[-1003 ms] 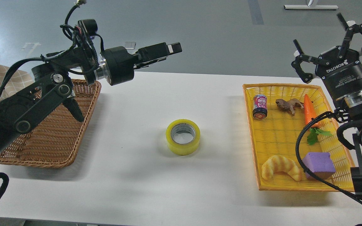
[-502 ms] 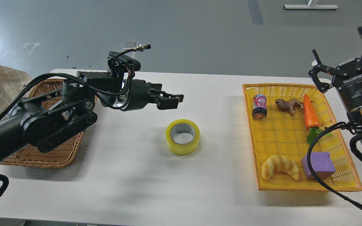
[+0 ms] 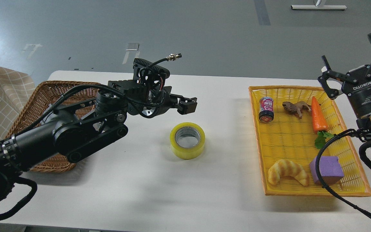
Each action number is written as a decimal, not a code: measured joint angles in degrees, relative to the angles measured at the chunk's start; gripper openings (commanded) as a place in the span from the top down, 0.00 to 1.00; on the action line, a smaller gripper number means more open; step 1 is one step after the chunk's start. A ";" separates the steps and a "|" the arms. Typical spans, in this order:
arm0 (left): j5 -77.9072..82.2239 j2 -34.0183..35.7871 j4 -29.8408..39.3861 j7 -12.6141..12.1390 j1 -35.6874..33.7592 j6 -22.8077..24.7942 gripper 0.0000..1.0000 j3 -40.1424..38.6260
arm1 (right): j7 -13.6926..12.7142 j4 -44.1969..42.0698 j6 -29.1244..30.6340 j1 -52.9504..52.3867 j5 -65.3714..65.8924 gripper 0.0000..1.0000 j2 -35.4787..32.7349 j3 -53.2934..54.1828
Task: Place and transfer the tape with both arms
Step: 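Swing the left gripper from the basket toward the tape roll, then grip the tape roll's rim with the left gripper and lift it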
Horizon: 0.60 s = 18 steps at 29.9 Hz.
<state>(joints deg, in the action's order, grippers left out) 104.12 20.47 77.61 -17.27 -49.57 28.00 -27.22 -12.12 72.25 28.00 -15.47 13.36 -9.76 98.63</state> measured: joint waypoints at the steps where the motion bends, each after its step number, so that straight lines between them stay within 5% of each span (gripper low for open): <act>1: -0.02 -0.32 0.00 -0.21 0.00 0.00 0.02 0.81 | 0.00 0.00 0.00 0.00 0.00 0.00 0.00 0.00; 18: 0.71 -1.15 -0.72 -0.60 1.13 0.00 0.04 7.64 | 0.00 -0.09 0.00 0.00 -0.01 0.00 0.17 -0.01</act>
<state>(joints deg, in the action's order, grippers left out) 104.83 19.32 76.89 -17.88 -48.44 28.00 -19.58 -12.12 72.16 28.00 -15.47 13.35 -9.59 98.62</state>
